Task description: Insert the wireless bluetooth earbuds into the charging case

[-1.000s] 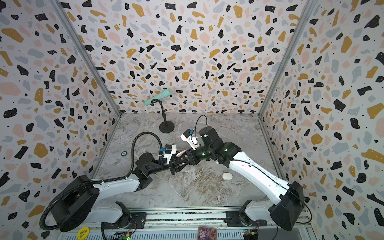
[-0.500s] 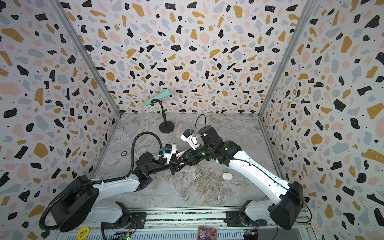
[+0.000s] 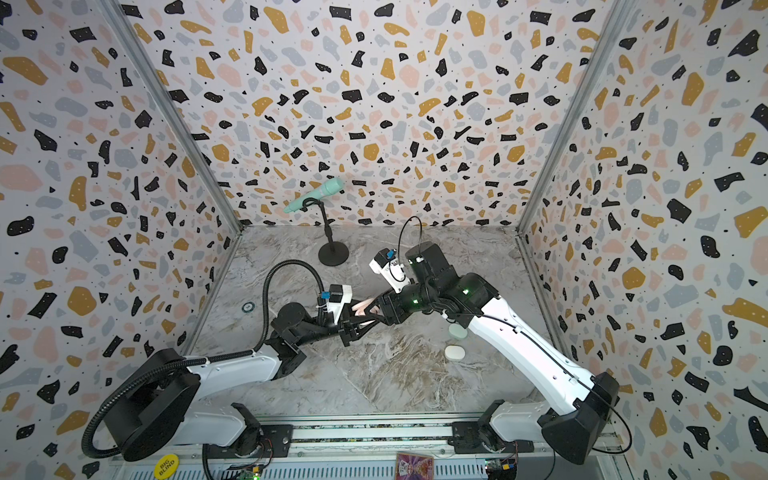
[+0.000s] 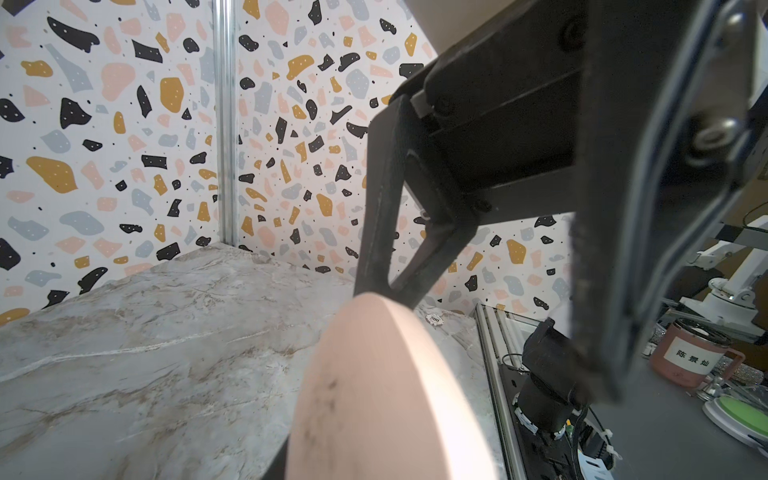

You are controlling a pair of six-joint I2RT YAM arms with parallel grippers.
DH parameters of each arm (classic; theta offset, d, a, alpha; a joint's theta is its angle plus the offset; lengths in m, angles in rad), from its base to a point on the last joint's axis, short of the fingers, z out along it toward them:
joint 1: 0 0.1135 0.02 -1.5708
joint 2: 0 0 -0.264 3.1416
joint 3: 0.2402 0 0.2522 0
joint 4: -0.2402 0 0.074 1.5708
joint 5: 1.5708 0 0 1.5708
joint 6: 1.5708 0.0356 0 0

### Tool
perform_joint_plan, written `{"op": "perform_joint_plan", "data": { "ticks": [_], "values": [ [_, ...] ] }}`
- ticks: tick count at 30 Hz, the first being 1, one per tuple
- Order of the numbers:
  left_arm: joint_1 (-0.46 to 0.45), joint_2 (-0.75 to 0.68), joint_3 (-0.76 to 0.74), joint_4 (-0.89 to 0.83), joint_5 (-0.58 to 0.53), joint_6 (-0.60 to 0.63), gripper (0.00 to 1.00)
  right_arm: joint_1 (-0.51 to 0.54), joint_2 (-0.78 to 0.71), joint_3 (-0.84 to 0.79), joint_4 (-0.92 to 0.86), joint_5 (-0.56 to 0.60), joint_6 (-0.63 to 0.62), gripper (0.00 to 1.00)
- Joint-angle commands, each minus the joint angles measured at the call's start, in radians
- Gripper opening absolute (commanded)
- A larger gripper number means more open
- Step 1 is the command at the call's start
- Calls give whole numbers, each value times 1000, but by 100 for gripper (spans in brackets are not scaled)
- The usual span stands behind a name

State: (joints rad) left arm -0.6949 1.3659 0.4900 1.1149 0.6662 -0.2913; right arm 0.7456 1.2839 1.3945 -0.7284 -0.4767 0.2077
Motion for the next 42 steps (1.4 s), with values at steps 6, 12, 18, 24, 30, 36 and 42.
{"op": "perform_joint_plan", "data": {
  "ticks": [6, 12, 18, 24, 30, 36, 42],
  "values": [
    [3, -11, 38, 14, 57, -14, 29, -3, -26, 29, -48, 152, -117, 59],
    [3, -22, 44, -4, 76, -19, 29, 10, -44, 1, -24, 156, -195, 61],
    [3, -28, 56, -39, 88, -10, 29, 101, -95, -49, -5, 240, -301, 68],
    [3, -22, 75, -56, 111, -13, 29, 157, -129, -98, 41, 340, -368, 71],
    [3, -22, 84, -79, 142, -13, 29, 183, -127, -95, 79, 448, -397, 71],
    [2, -24, 83, -93, 156, -11, 29, 185, -121, -86, 91, 462, -431, 69],
    [1, -26, 87, -93, 165, -12, 29, 204, -96, -82, 91, 476, -461, 64]
  ]
}}
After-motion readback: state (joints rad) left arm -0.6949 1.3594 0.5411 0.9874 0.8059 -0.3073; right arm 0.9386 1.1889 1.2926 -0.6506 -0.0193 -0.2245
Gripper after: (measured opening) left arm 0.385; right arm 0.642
